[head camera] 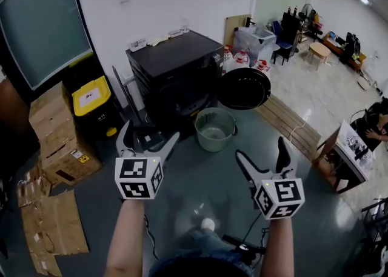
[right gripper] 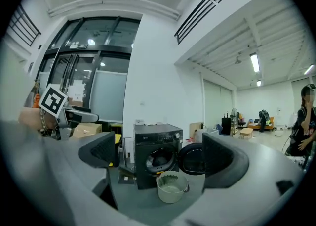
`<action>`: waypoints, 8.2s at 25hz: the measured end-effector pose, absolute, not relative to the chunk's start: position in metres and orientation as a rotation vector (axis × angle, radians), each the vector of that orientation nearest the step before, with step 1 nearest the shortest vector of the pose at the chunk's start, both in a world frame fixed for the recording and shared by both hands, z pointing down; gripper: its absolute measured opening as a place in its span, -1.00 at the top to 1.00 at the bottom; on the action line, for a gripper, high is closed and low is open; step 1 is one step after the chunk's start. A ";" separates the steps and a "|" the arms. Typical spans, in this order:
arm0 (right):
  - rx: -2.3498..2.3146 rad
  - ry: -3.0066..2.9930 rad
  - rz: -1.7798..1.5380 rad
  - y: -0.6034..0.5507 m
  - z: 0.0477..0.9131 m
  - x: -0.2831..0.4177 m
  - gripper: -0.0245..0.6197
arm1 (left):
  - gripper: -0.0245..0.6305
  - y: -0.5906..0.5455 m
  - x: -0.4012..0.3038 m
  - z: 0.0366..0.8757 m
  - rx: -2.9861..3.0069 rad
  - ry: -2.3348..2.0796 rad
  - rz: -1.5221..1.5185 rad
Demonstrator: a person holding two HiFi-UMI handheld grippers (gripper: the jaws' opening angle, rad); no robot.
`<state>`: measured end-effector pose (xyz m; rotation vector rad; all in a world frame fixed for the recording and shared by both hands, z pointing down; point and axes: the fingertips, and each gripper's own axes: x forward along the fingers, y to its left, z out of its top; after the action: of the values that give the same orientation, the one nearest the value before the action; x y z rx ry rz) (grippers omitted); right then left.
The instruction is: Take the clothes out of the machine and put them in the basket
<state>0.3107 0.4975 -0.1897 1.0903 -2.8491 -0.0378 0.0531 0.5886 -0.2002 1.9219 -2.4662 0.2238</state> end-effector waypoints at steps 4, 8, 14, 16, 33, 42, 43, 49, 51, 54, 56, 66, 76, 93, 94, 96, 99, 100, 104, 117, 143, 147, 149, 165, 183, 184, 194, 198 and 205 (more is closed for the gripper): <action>1.025 -2.832 -0.066 0.452 -0.182 0.299 -0.77 | -0.78 0.545 0.048 -0.195 1.904 -2.477 0.230; 0.988 -2.835 -0.072 0.421 -0.175 0.292 -0.77 | -0.78 0.518 0.044 -0.187 1.875 -2.494 0.233; 0.935 -2.819 -0.089 0.391 -0.167 0.273 -0.77 | -0.78 0.487 0.034 -0.180 1.858 -2.493 0.247; 0.928 -2.815 -0.078 0.382 -0.162 0.266 -0.77 | -0.78 0.478 0.030 -0.175 1.853 -2.487 0.252; 1.061 -2.721 -0.051 0.267 -0.155 0.177 -0.75 | -0.78 0.335 -0.067 -0.165 1.980 -2.369 0.280; 1.190 -2.575 -0.012 0.199 -0.149 0.102 -0.72 | -0.78 0.239 -0.141 -0.168 2.128 -2.282 0.409; 1.214 -2.570 0.007 0.192 -0.148 0.095 -0.72 | -0.78 0.229 -0.148 -0.166 2.140 -2.264 0.413; 1.262 -2.493 0.042 0.163 -0.135 0.067 -0.70 | -0.78 0.179 -0.173 -0.151 2.213 -2.163 0.407; 1.288 -2.464 0.060 0.155 -0.130 0.069 -0.70 | -0.78 0.169 -0.174 -0.146 2.225 -2.141 0.398; 1.333 -2.432 0.115 0.149 -0.119 0.075 -0.70 | -0.78 0.156 -0.174 -0.132 2.235 -2.100 0.393; 1.354 -2.408 0.144 0.144 -0.110 0.078 -0.70 | -0.78 0.146 -0.174 -0.121 2.238 -2.080 0.399; 1.445 -2.310 0.282 0.114 -0.077 0.121 -0.67 | -0.78 0.097 -0.130 -0.078 2.267 -1.939 0.459; 1.422 -2.322 0.350 0.041 -0.057 0.145 -0.66 | -0.78 0.025 -0.090 -0.060 2.262 -1.893 0.533; 1.246 -2.204 0.592 -0.045 0.063 0.145 -0.64 | -0.78 -0.051 -0.062 0.055 2.063 -1.757 0.689; 1.234 -2.195 0.605 -0.044 0.071 0.146 -0.64 | -0.78 -0.053 -0.061 0.063 2.054 -1.748 0.695; 1.217 -2.176 0.629 -0.043 0.086 0.147 -0.64 | -0.78 -0.054 -0.058 0.079 2.036 -1.729 0.710; 1.210 -2.147 0.666 -0.039 0.108 0.149 -0.64 | -0.78 -0.050 -0.057 0.102 2.012 -1.699 0.726; 1.211 -2.140 0.683 -0.038 0.114 0.150 -0.64 | -0.78 -0.048 -0.057 0.110 2.005 -1.687 0.730; 1.230 -2.103 0.791 -0.031 0.148 0.146 -0.63 | -0.78 -0.042 -0.060 0.146 1.976 -1.640 0.747; 1.312 -2.041 0.980 -0.002 0.259 0.115 -0.63 | -0.78 -0.021 -0.069 0.268 1.999 -1.449 0.839; 1.217 -1.960 0.933 -0.038 0.494 0.011 -0.52 | -0.78 -0.090 -0.179 0.481 1.960 -1.531 0.948; 1.242 -1.970 0.952 -0.052 0.510 -0.001 -0.34 | -0.78 -0.113 -0.208 0.489 1.891 -1.669 0.963; 1.269 -1.961 0.946 -0.060 0.518 -0.005 -0.30 | -0.78 -0.124 -0.220 0.493 1.874 -1.730 1.003; 1.382 -1.857 0.921 -0.105 0.557 -0.021 -0.26 | -0.69 -0.188 -0.307 0.517 1.609 -2.086 1.103; 1.381 -1.798 0.900 -0.125 0.597 -0.040 -0.26 | -0.44 -0.217 -0.374 0.596 1.430 -2.016 1.477; 1.383 -1.794 0.897 -0.128 0.598 -0.041 -0.26 | -0.44 -0.219 -0.378 0.598 1.420 -2.016 1.500; 1.332 -1.744 0.866 -0.138 0.618 -0.075 -0.26 | -0.43 -0.245 -0.381 0.615 1.489 -1.943 1.650; 1.302 -1.730 0.833 -0.139 0.624 -0.074 -0.26 | -0.19 -0.249 -0.376 0.627 1.517 -1.887 1.598; 1.322 -1.743 0.894 -0.140 0.623 -0.077 -0.26 | 0.69 -0.241 -0.383 0.624 1.458 -1.921 1.585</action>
<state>-0.0775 -0.1400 0.6226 1.3216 -1.7429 0.8936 -0.3832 -0.2409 0.6241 1.4579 -1.9212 1.5848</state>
